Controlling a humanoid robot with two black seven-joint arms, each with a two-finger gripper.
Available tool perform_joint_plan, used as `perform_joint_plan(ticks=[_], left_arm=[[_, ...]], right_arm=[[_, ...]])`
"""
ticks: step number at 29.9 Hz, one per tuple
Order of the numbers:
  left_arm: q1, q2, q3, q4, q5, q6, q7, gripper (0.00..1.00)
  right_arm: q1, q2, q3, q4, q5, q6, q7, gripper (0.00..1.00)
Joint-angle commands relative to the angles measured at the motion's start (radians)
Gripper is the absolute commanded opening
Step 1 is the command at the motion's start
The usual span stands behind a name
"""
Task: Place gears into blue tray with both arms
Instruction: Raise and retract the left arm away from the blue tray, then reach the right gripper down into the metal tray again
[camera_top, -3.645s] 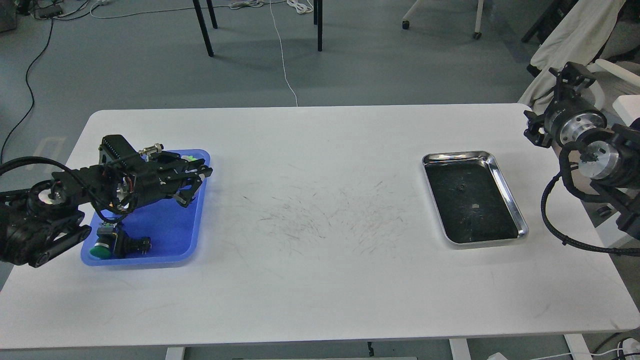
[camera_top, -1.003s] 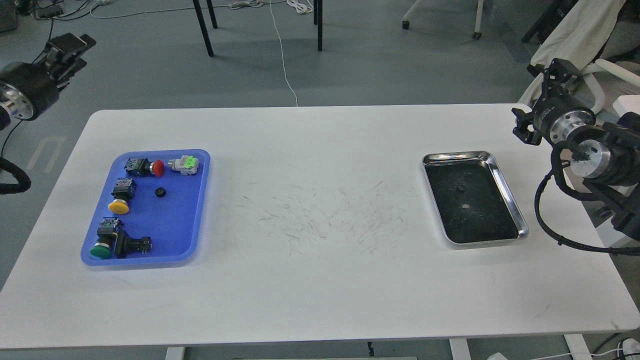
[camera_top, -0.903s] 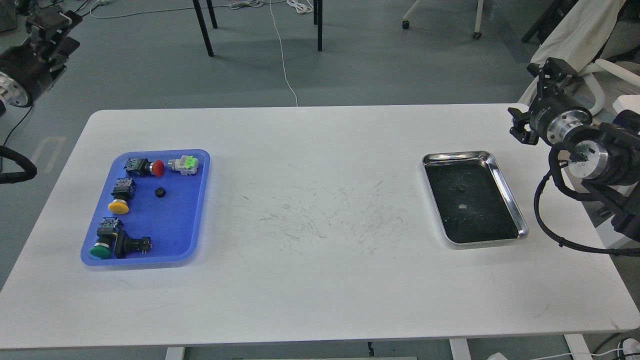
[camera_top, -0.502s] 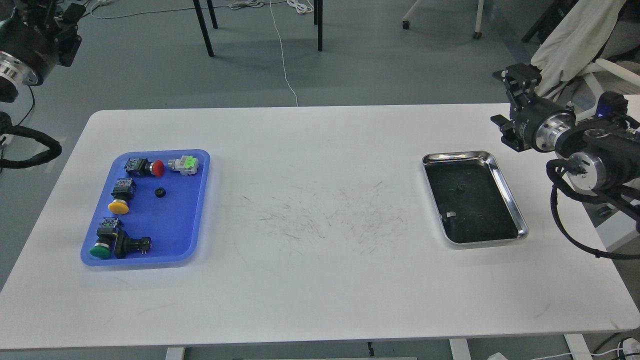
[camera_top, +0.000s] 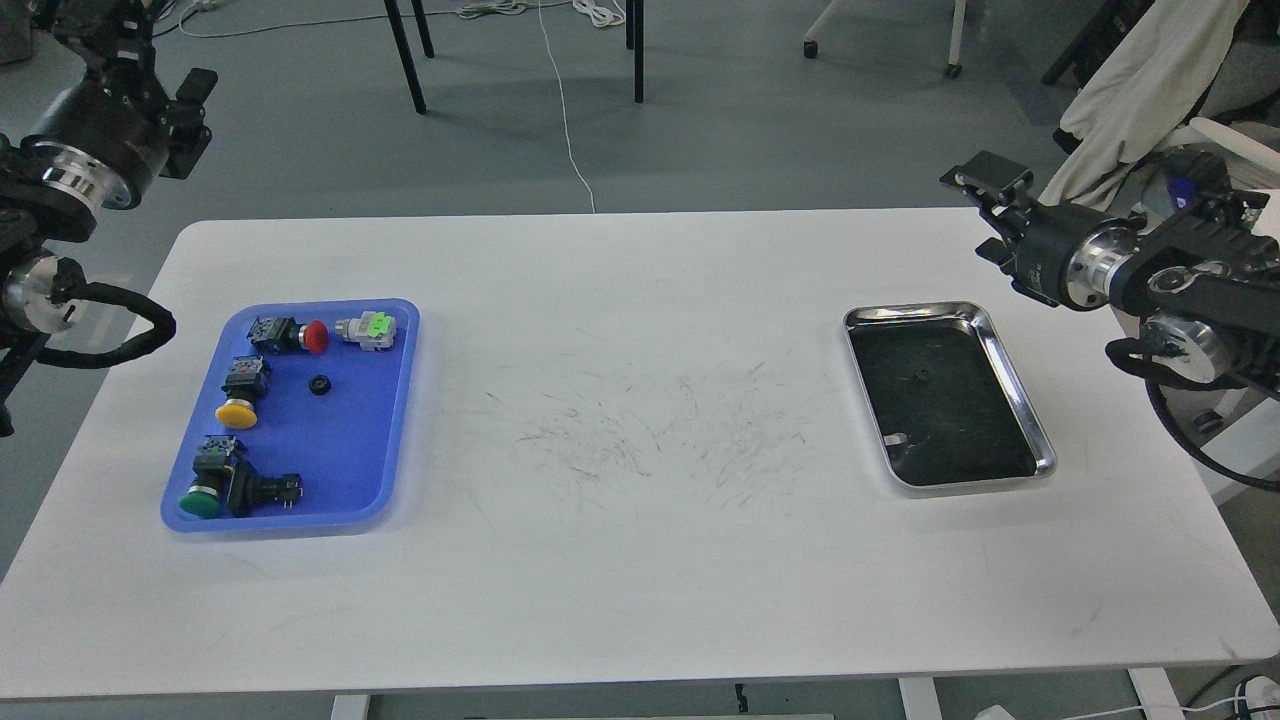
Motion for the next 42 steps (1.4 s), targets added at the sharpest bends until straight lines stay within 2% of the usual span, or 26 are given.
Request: perform_joint_plan(ticks=[1, 6, 9, 12, 18, 25, 29, 33, 39, 42], left_arm=[[0.01, -0.015, -0.011, 0.001, -0.006, -0.034, 0.0, 0.94], [0.035, -0.05, -0.012, 0.005, -0.056, -0.051, 0.0, 0.96], [0.05, -0.07, -0.019, 0.005, -0.091, -0.054, 0.0, 0.97], [0.055, -0.079, -0.022, 0.006, -0.131, -0.055, 0.0, 0.98], [0.076, -0.115, -0.038, 0.011, -0.148, -0.048, 0.0, 0.98], [0.098, -0.121, -0.082, 0.011, -0.153, -0.045, 0.0, 0.98], [0.098, -0.11, -0.087, 0.012, -0.153, -0.049, 0.0, 0.98], [0.098, -0.099, -0.087, 0.011, -0.154, -0.052, 0.0, 0.98], [0.099, -0.095, -0.099, 0.012, -0.154, -0.054, 0.0, 0.98], [0.099, -0.093, -0.102, 0.011, -0.156, -0.055, 0.0, 0.98]], right_arm=[[0.039, 0.0, -0.072, 0.016, -0.055, 0.0, -0.011, 0.98], [0.078, -0.003, -0.12, 0.039, -0.119, 0.006, -0.011, 0.98], [0.101, -0.041, -0.12, 0.085, -0.183, 0.067, -0.013, 0.98], [0.127, -0.046, -0.138, 0.093, -0.289, 0.101, -0.01, 0.97], [0.168, -0.04, -0.241, 0.075, -0.518, 0.106, -0.002, 0.98], [0.073, 0.06, -0.25, -0.131, -0.567, 0.103, -0.002, 0.97], [0.039, 0.127, -0.25, -0.157, -0.569, 0.092, -0.002, 0.97], [-0.002, 0.146, -0.252, -0.169, -0.573, 0.091, 0.001, 0.94], [-0.071, 0.178, -0.252, -0.264, -0.593, 0.092, 0.015, 0.86], [-0.093, 0.186, -0.252, -0.31, -0.595, 0.092, 0.021, 0.85]])
